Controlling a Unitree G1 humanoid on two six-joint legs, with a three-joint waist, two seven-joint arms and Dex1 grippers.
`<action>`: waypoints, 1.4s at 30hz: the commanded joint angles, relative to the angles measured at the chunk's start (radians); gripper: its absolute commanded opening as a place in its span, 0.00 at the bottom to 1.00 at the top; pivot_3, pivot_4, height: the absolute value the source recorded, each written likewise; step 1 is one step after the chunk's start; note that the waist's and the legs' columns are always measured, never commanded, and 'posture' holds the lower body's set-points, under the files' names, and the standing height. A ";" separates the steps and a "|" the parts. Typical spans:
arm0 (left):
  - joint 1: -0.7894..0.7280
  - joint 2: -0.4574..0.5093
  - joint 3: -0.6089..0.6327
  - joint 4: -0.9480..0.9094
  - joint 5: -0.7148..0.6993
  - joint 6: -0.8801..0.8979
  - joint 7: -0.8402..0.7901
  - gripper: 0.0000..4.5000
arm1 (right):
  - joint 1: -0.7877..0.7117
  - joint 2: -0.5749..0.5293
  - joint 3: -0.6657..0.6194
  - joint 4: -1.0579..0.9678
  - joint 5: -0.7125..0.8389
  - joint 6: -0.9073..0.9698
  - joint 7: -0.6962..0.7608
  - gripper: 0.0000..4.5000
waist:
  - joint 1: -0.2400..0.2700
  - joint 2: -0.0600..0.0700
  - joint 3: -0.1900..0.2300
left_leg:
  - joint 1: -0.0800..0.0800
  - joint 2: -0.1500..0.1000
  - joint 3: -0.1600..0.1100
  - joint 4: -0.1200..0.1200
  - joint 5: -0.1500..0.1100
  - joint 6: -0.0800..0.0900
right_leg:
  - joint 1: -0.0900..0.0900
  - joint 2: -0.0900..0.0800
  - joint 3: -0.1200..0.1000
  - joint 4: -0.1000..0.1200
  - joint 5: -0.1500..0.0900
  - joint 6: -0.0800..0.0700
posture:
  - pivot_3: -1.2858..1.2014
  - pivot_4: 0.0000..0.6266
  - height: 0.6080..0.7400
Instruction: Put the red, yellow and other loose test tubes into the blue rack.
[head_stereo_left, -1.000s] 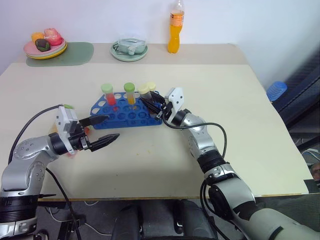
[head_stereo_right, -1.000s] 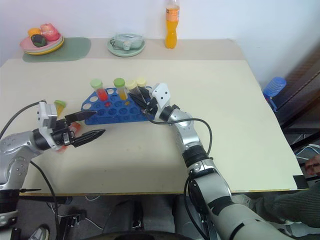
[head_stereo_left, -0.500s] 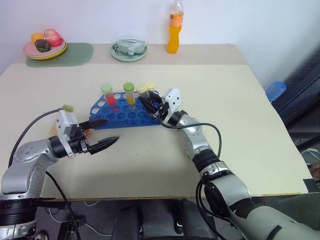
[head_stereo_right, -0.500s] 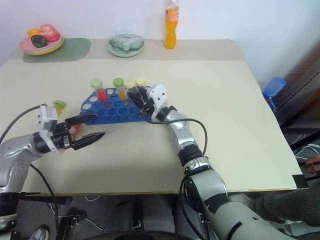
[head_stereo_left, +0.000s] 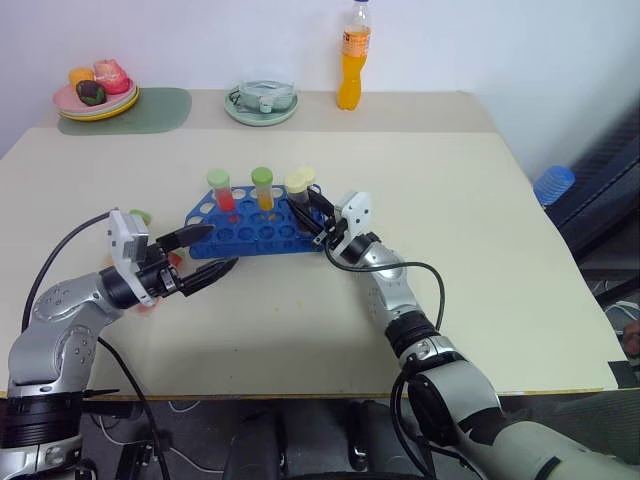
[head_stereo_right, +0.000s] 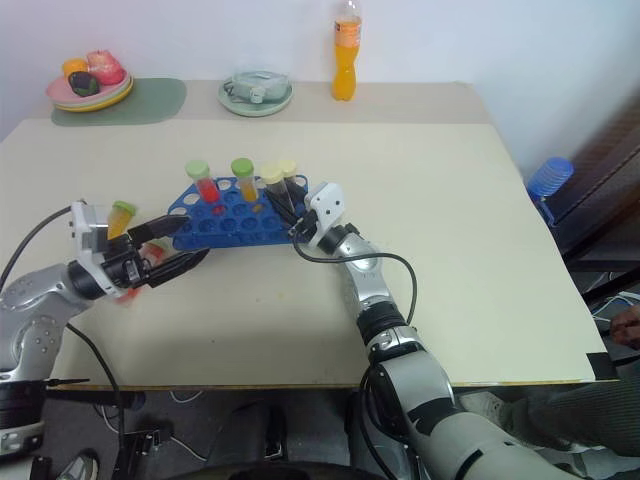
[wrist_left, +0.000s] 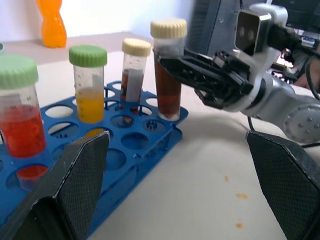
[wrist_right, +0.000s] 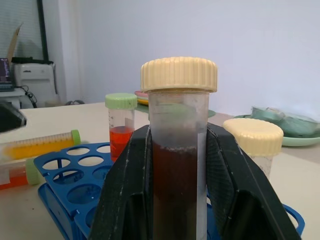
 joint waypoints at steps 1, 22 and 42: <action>-0.012 0.003 0.032 0.006 -0.018 -0.010 -0.005 1.00 | 0.016 -0.003 -0.035 0.032 0.009 -0.026 -0.024 0.23 | 0.001 0.000 0.000 | 0.000 0.000 0.000 0.000 0.000 0.000 | 0.000 0.000 0.000 0.000 0.000 0.000 | 0.52 0.24 1.00; 0.062 -0.050 0.128 0.031 -0.036 -0.033 0.047 1.00 | 0.105 -0.133 0.039 -0.083 -0.132 -0.081 -0.061 0.80 | -0.002 0.001 0.001 | 0.000 0.000 0.000 0.000 0.000 0.000 | 0.000 0.000 0.000 -0.001 0.000 0.000 | 0.52 0.24 1.00; 0.013 0.145 0.183 -0.194 -0.065 0.672 0.657 1.00 | 0.482 -0.636 -0.031 -1.056 0.176 0.612 0.245 0.80 | 0.001 0.000 0.001 | 0.001 0.000 -0.001 -0.001 -0.004 0.007 | 0.000 -0.001 0.000 -0.001 0.000 0.000 | 0.52 0.24 1.00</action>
